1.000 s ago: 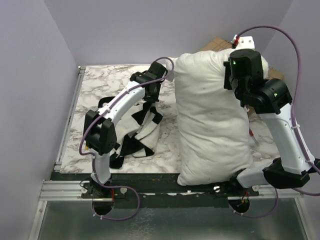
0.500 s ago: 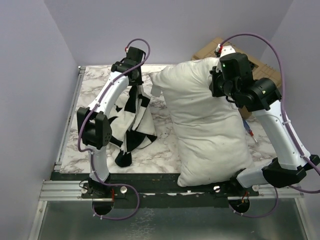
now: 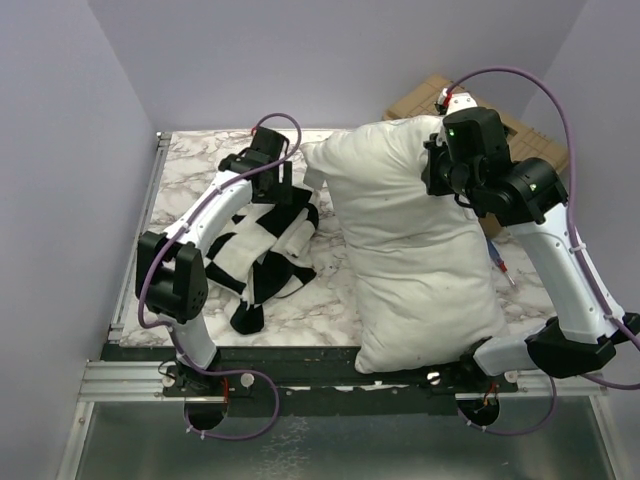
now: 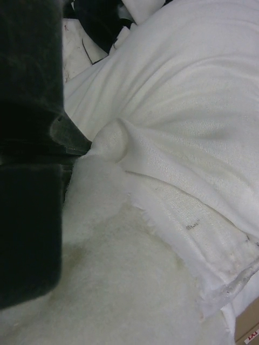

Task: Put the pillow into the pillowcase
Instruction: Stuff the pillow into the pillowcase.

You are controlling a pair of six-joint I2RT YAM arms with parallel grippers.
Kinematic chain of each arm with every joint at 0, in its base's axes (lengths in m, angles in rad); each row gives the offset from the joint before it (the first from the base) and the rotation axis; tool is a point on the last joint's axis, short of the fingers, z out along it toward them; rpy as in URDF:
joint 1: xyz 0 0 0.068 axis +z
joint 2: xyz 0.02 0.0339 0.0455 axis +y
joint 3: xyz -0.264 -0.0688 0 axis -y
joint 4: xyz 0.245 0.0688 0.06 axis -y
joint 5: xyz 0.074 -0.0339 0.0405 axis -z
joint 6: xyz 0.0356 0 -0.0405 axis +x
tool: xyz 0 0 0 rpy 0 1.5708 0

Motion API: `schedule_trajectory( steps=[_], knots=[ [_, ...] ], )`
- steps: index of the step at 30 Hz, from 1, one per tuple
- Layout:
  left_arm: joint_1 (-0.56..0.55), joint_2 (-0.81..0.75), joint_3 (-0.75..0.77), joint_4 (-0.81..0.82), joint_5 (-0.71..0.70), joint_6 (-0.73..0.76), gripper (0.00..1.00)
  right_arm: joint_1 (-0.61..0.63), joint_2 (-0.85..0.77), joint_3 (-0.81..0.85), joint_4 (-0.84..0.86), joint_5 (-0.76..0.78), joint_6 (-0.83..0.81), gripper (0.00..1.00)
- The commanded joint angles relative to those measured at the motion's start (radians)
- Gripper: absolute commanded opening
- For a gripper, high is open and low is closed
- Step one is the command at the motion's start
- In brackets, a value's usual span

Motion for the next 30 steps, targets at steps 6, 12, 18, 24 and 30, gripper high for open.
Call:
schedule_trajectory(
  steps=[6,12,18,24,30],
  knots=[
    [-0.196,0.03,-0.032,0.132,-0.125,0.108,0.86,-0.066,0.014,-0.029,-0.133,0.093,0.044,0.0],
    [-0.246,0.118,0.022,0.211,-0.247,0.137,0.86,-0.183,0.007,-0.068,-0.116,0.034,0.03,0.0],
    [-0.248,0.221,0.06,0.236,-0.417,0.17,0.85,-0.21,0.01,-0.097,-0.101,0.006,0.009,0.0],
    [-0.218,0.275,0.086,0.239,-0.466,0.18,0.38,-0.213,-0.009,-0.112,-0.085,-0.06,-0.011,0.0],
    [-0.195,0.157,0.093,0.235,-0.442,0.187,0.06,-0.214,-0.051,-0.165,-0.011,-0.387,-0.077,0.0]
  ],
)
